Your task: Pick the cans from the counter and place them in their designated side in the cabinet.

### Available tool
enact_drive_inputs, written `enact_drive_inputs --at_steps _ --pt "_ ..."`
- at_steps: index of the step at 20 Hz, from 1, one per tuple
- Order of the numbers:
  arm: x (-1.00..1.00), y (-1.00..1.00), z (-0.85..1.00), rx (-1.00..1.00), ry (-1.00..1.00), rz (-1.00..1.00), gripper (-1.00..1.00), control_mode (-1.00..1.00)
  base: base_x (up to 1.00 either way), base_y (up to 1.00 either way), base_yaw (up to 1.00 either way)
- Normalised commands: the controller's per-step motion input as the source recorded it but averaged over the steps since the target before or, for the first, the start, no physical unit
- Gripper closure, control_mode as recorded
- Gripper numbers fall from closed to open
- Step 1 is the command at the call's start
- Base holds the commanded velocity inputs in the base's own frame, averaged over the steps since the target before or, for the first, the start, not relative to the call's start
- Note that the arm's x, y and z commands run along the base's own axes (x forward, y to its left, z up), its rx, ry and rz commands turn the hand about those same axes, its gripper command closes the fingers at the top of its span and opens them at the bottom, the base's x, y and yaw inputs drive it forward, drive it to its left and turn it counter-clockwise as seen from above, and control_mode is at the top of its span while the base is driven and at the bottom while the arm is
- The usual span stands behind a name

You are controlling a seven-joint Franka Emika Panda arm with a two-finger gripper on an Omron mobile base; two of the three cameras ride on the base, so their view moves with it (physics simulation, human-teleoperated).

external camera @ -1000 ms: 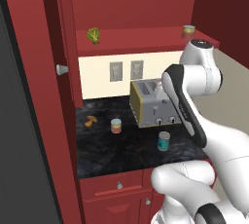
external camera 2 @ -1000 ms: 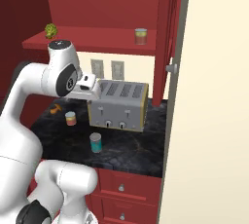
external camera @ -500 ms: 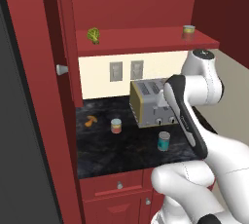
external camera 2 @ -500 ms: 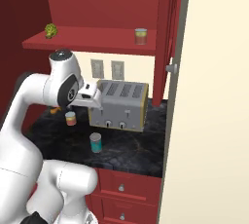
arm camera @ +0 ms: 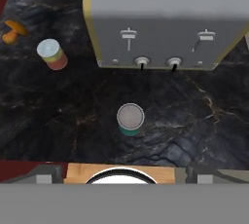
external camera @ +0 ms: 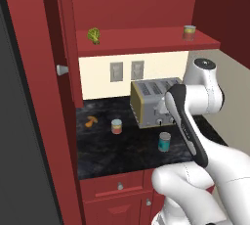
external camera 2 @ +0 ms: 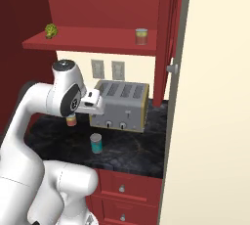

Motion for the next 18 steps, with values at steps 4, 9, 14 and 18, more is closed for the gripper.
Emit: enact_drive_inputs --at_steps 4,9,14,18 --pt "0.0 -0.02 -0.22 0.0 0.0 0.0 -1.0 -1.0 0.0 0.0 0.0" --pt "0.0 -0.02 -0.23 0.0 0.0 0.0 -1.0 -1.0 0.0 0.0 0.0" --pt "0.0 -0.01 -0.24 0.0 0.0 0.01 -1.0 -1.0 0.0 0.0 0.0" --pt "0.0 -0.01 -0.22 0.0 0.0 0.01 -1.0 -1.0 0.0 0.0 0.0"
